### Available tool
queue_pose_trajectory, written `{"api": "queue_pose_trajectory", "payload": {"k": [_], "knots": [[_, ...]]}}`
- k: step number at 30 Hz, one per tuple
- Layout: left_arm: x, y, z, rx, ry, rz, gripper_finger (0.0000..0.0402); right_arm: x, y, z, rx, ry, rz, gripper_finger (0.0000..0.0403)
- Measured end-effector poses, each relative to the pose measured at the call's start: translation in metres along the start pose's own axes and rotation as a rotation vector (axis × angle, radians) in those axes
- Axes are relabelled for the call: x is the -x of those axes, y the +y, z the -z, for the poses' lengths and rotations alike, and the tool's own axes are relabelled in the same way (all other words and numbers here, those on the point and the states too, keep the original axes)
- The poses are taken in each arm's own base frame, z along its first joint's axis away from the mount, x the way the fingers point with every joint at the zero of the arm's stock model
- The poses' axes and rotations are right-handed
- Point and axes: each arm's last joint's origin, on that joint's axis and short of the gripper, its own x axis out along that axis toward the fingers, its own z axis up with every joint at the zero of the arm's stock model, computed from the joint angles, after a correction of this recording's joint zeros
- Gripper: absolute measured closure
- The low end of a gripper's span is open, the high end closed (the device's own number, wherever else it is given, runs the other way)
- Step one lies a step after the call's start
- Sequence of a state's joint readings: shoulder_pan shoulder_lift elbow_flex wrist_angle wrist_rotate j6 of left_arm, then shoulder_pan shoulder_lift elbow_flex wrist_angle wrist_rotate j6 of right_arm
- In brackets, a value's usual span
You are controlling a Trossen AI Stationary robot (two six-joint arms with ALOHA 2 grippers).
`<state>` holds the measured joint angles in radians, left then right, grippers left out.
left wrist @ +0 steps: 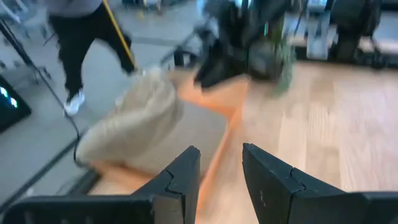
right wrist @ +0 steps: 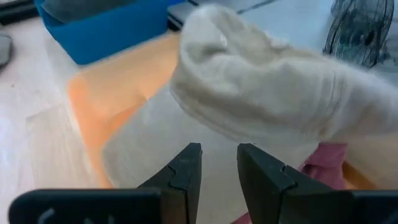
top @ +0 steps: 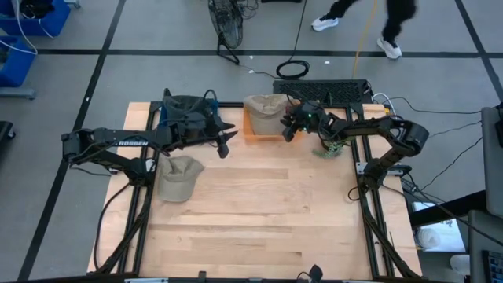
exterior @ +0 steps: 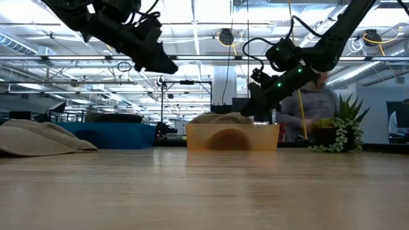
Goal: Pick & Place hat
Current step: Put the brown cap into the orange bin
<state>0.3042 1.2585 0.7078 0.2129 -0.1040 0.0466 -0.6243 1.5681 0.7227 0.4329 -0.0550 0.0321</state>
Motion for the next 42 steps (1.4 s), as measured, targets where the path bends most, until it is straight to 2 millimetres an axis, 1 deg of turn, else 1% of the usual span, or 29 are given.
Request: {"api": "queue_pose_trajectory", "payload": {"k": [6, 10, 14, 16, 18, 21, 24, 30, 33, 37, 40, 42], "knots": [[0.018, -0.006, 0.007, -0.011, 0.140, 0.042, 0.0277, 0.014, 0.003, -0.013, 0.053, -0.036, -0.031, 0.0310], [0.031, -0.014, 0.000, 0.058, 0.109, 0.075, 0.0277, 0.030, 0.006, -0.021, 0.070, -0.050, -0.103, 0.0310], [0.035, -0.027, -0.004, 0.159, 0.084, 0.114, 0.0277, 0.048, 0.011, -0.029, 0.083, -0.054, -0.209, 0.0310], [0.036, -0.034, -0.002, 0.182, 0.105, 0.138, 0.0277, 0.055, 0.013, -0.030, 0.085, -0.048, -0.270, 0.0310], [0.037, -0.040, 0.004, 0.173, 0.164, 0.159, 0.0277, 0.060, 0.015, -0.031, 0.091, -0.043, -0.322, 0.0310], [0.042, -0.046, 0.014, 0.199, 0.323, 0.148, 0.0277, 0.064, 0.016, -0.031, 0.100, -0.032, -0.373, 0.0310], [0.051, -0.047, 0.008, 0.262, 0.475, 0.080, 0.0277, 0.067, 0.018, -0.030, 0.101, -0.020, -0.380, 0.0310], [0.066, -0.052, 0.000, 0.239, 0.843, 0.023, 0.0277, 0.073, 0.026, -0.033, 0.123, -0.042, -0.404, 0.0310], [0.069, -0.053, 0.009, 0.193, 1.061, -0.011, 0.0277, 0.077, 0.030, -0.036, 0.136, -0.059, -0.417, 0.0310], [0.067, -0.050, 0.026, 0.171, 1.290, -0.095, 0.0271, 0.083, 0.034, -0.038, 0.151, -0.075, -0.429, 0.0310], [0.061, -0.052, 0.041, 0.137, 1.423, -0.113, 0.0250, 0.084, 0.036, -0.037, 0.153, -0.063, -0.437, 0.0310], [0.055, -0.056, 0.046, 0.135, 1.461, -0.089, 0.0229, 0.085, 0.037, -0.036, 0.155, -0.050, -0.443, 0.0310]]}}
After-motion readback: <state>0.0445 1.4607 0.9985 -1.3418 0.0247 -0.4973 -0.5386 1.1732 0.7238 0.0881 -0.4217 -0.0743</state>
